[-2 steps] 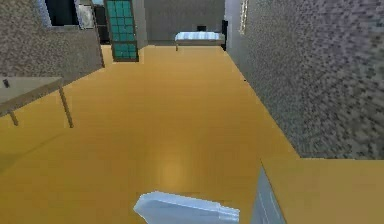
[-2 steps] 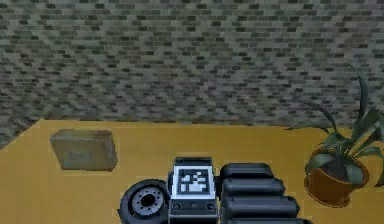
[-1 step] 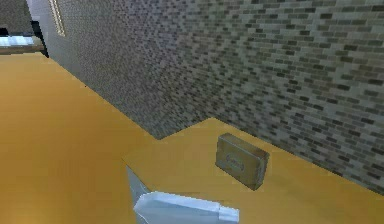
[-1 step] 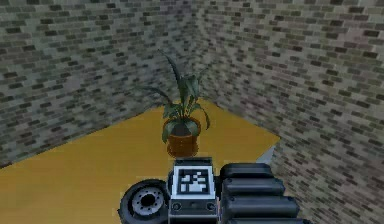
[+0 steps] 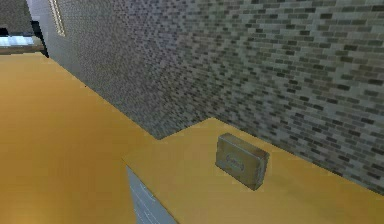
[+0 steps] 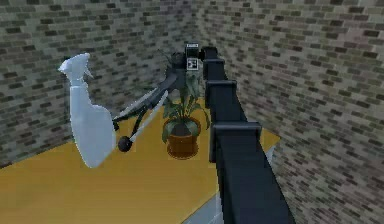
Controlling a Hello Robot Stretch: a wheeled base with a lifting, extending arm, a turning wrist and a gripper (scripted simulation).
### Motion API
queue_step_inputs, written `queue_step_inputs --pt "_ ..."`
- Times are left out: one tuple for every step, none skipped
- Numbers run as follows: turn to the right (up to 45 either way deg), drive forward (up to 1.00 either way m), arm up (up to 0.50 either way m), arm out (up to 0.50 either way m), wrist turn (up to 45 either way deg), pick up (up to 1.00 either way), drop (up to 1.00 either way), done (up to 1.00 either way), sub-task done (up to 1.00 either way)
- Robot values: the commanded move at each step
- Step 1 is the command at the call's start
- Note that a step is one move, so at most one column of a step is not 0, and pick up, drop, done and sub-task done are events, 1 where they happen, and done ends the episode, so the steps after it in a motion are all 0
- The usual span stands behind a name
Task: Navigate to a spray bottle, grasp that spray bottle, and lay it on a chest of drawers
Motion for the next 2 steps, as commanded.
queue_step_inputs --pt "0.0 0.0 0.0 0.0 39.0 0.0 0.0 0.0 0.0" --pt "0.0 0.0 -0.04 0.0 0.0 0.0 0.0 0.0 0.0"
